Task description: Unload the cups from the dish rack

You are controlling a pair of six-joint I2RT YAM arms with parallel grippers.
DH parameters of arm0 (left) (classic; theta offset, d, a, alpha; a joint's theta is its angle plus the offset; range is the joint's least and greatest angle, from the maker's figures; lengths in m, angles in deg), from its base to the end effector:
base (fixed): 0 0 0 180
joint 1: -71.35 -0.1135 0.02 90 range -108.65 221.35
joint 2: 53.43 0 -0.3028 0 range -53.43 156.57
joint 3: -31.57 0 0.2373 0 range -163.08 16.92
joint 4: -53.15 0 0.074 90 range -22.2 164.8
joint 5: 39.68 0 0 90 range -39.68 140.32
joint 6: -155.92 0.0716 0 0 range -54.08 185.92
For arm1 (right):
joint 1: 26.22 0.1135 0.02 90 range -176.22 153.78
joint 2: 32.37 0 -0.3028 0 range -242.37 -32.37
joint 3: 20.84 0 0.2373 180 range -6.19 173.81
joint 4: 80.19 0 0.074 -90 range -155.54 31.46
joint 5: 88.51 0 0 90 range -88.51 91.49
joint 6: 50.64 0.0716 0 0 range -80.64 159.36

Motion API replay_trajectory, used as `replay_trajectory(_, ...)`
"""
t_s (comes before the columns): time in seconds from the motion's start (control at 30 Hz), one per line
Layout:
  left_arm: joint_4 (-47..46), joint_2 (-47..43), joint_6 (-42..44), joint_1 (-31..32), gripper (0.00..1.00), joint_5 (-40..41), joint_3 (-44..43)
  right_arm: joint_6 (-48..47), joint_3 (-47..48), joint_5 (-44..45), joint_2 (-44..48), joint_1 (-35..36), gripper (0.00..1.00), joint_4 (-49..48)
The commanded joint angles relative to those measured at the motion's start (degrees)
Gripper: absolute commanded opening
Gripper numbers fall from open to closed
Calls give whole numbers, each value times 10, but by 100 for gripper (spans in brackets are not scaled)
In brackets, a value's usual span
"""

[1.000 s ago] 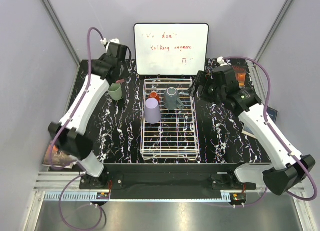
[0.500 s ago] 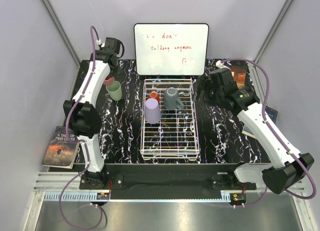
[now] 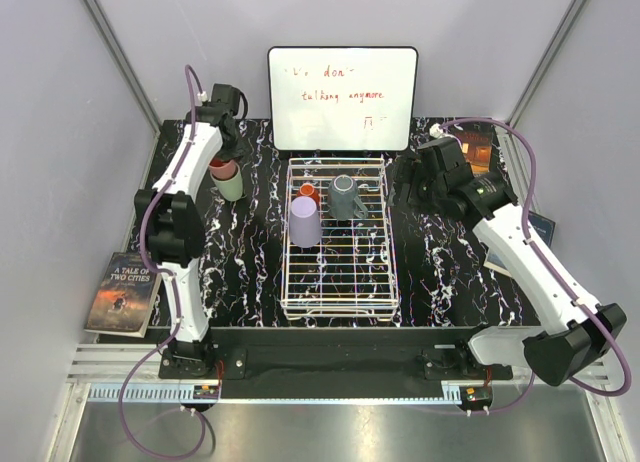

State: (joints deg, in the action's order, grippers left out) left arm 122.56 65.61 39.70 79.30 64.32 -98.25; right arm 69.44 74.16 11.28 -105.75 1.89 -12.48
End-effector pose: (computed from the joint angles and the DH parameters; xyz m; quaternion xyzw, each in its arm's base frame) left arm 0.4726 -0.0485 0.3001 -0.1842 0.9382 0.0333 0.2910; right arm 0.2300 0.1091 0.3869 0.0478 0.9234 0.1120 0.3640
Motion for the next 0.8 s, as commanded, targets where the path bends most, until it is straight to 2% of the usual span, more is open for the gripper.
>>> replay_trajectory(0.0, -40, 2, -6, 0, 0, -30, -2, -10, 5, 15, -5, 0, 96, -1)
replay_trajectory(0.1, -40, 0, -9, 1, 1, -34, 0, -13, 4, 17, -6, 0, 96, -1)
replay_trajectory(0.13, -40, -4, -9, 1, 14, -32, 2, -13, 6, 19, -6, 0, 96, -1)
replay_trajectory(0.23, -42, -21, -8, 1, 32, -23, 5, -14, 5, 23, -6, -1, 97, -3)
replay_trajectory(0.27, -42, -33, -8, 1, 43, -20, 5, -14, 5, 23, -6, 0, 97, -2)
replay_trajectory(0.37, -41, -60, -8, 2, 58, -13, 3, -14, 5, 24, -5, -1, 97, -5)
replay_trajectory(0.47, -41, -82, -9, 1, 65, -4, 4, -15, 6, 22, -4, 0, 96, -8)
replay_trajectory(0.6, -41, -148, -23, 6, 67, 10, 13, -29, 16, -11, -2, 8, 95, -20)
replay_trajectory(0.77, -55, -228, -23, 40, 69, 42, 40, -60, 67, 24, -36, 90, 95, -23)
